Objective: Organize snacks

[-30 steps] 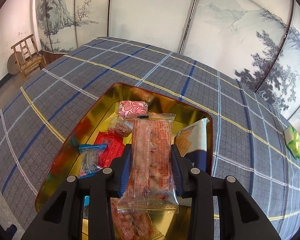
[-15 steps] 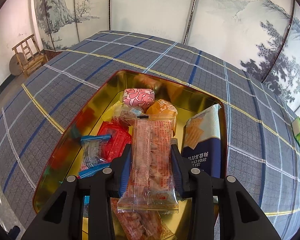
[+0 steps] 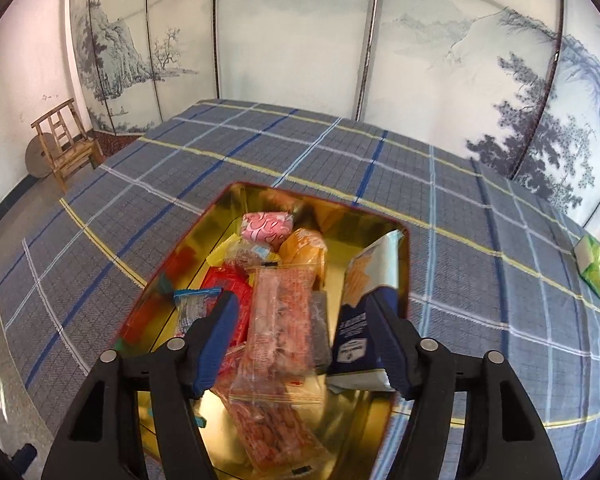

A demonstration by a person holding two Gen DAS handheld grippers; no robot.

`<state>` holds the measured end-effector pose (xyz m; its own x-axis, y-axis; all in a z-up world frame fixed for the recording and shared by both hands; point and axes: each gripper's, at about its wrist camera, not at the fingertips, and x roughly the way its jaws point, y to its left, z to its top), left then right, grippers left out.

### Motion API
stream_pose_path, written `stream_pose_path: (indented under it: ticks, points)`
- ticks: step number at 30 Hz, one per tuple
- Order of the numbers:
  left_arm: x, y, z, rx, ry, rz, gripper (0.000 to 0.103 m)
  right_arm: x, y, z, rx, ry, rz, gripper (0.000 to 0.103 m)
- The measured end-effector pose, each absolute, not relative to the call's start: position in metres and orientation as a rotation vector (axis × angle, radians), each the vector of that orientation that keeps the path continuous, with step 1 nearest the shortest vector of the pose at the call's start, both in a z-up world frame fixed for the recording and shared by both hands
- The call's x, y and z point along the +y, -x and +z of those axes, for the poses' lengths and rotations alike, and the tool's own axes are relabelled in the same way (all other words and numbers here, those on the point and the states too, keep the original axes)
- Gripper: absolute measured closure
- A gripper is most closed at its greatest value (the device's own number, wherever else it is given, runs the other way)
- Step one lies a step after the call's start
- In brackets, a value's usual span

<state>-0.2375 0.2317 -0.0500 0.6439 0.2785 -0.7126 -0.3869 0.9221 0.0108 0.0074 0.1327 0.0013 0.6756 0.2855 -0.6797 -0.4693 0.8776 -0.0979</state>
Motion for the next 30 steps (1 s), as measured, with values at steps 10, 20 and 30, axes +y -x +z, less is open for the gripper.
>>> stream_pose_path:
  ticks: [10, 20, 30]
  points:
    - [0.191, 0.176, 0.006, 0.69, 0.056, 0.398, 0.001, 0.004, 0.017, 0.043, 0.609, 0.211, 0.233, 0.013]
    - [0.13, 0.14, 0.021, 0.704, 0.066, 0.276, 0.0, -0.067, 0.064, 0.041, 0.567, 0.184, 0.203, 0.007]
    - [0.111, 0.146, 0.011, 0.729, 0.049, 0.284, 0.0, -0.073, 0.092, 0.037, 0.572, 0.148, 0.283, 0.005]
